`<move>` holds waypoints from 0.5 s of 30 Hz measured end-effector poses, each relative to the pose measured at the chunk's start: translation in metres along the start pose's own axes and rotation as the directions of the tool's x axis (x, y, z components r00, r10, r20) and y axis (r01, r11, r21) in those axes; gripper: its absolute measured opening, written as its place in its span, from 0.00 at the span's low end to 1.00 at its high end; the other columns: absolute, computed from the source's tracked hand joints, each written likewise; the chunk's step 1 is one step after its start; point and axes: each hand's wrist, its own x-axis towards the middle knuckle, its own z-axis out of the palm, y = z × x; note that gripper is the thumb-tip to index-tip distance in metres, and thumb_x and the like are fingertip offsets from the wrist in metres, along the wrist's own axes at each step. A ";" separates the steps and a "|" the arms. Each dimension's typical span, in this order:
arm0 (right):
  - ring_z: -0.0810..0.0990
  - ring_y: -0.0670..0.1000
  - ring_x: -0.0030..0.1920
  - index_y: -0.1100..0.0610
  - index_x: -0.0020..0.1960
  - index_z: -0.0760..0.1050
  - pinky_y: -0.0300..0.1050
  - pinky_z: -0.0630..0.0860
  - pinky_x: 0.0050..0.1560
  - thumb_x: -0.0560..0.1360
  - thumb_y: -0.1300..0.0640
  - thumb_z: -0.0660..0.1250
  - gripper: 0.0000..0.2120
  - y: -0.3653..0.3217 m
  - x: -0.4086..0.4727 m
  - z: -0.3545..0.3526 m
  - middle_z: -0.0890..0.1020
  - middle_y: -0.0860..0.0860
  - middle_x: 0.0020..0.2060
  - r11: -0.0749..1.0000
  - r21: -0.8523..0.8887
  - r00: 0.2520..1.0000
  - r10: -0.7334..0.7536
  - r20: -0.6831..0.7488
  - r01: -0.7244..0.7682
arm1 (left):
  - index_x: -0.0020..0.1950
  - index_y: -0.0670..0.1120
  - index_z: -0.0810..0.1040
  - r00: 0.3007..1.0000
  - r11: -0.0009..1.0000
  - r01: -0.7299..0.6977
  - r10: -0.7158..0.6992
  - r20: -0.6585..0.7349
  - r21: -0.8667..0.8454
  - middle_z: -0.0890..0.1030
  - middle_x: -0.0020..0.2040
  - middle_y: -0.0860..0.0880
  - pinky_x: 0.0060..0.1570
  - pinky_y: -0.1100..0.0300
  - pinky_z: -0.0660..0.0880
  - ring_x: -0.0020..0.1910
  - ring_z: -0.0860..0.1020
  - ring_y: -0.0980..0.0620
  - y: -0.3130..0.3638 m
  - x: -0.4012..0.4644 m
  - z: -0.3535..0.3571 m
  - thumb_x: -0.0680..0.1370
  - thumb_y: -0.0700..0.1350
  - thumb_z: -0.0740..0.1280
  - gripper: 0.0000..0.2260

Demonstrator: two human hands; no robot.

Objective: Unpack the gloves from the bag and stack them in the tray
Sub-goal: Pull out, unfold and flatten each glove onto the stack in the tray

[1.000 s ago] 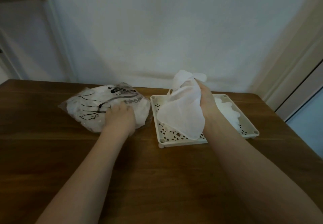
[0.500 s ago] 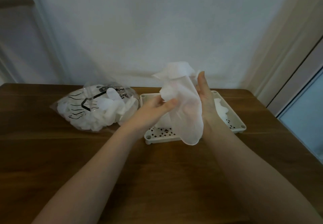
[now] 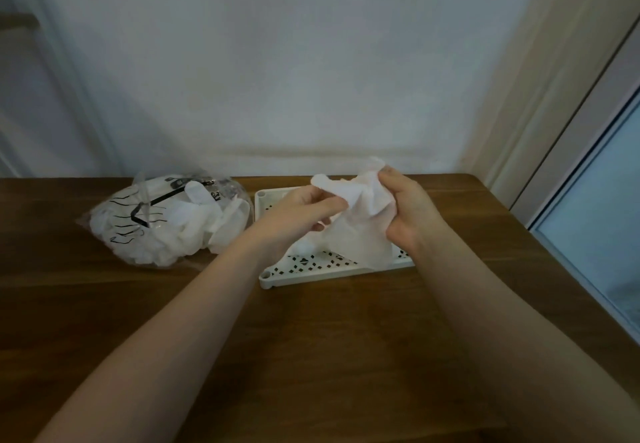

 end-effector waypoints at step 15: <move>0.79 0.58 0.53 0.62 0.62 0.73 0.55 0.73 0.60 0.80 0.56 0.54 0.16 -0.003 -0.003 -0.026 0.80 0.59 0.53 0.996 0.090 1.000 0.012 0.012 -0.013 | 0.63 0.52 0.73 0.992 0.997 0.012 -0.003 -0.127 0.076 0.75 0.58 0.54 0.46 0.59 0.76 0.51 0.76 0.54 0.001 0.016 0.023 0.74 0.44 0.70 0.18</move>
